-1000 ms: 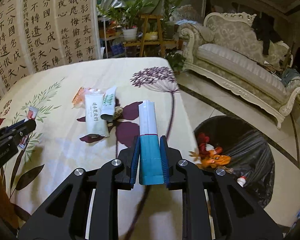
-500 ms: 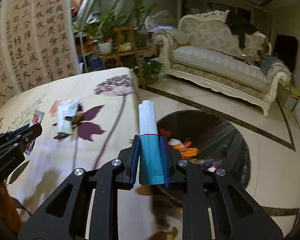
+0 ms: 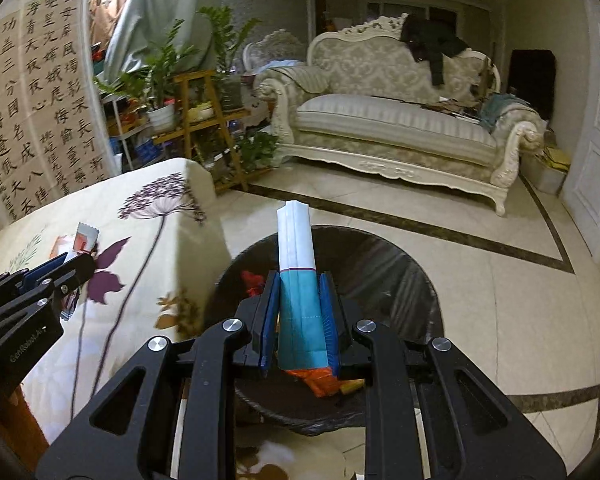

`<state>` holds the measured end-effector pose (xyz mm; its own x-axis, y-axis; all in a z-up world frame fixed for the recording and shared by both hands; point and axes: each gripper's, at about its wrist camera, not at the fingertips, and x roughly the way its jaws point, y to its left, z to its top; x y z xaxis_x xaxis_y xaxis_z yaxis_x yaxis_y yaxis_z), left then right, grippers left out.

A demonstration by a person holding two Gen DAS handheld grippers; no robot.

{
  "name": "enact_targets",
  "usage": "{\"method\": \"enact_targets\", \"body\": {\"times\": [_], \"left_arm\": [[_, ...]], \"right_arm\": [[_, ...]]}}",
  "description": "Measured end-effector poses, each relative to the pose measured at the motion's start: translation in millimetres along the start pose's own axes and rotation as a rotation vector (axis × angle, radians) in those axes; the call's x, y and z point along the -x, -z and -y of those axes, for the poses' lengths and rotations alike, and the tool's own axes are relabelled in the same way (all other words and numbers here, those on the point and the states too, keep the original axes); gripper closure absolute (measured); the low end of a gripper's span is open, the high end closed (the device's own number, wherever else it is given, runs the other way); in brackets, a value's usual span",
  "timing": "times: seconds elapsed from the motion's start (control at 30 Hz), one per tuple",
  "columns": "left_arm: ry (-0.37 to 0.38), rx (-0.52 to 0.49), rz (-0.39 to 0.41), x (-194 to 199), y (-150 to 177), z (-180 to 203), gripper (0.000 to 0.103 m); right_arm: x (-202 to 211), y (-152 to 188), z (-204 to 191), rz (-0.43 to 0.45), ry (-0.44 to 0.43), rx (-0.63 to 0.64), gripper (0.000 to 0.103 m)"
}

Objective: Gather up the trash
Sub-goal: 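Carry the wrapper and tube over the black bin, then open both grippers to drop the wrapper and tube into the bin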

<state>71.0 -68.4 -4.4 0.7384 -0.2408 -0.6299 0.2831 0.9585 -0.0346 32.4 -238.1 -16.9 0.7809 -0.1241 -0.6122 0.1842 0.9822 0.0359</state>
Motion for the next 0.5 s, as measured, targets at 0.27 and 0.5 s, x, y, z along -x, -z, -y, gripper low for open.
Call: {"method": "enact_targets", "body": {"times": [0.27, 0.5], "left_arm": [[0.017, -0.064, -0.024, -29.8, -8.9, 31.5, 0.076], [0.015, -0.094, -0.045, -48.5, -12.6, 51.0, 0.076]], "right_arm": [[-13.0, -0.8, 24.7, -0.006, 0.031, -0.038, 0.083], [-26.4, -2.7, 35.9, -0.017, 0.045, -0.057, 0.083]]}}
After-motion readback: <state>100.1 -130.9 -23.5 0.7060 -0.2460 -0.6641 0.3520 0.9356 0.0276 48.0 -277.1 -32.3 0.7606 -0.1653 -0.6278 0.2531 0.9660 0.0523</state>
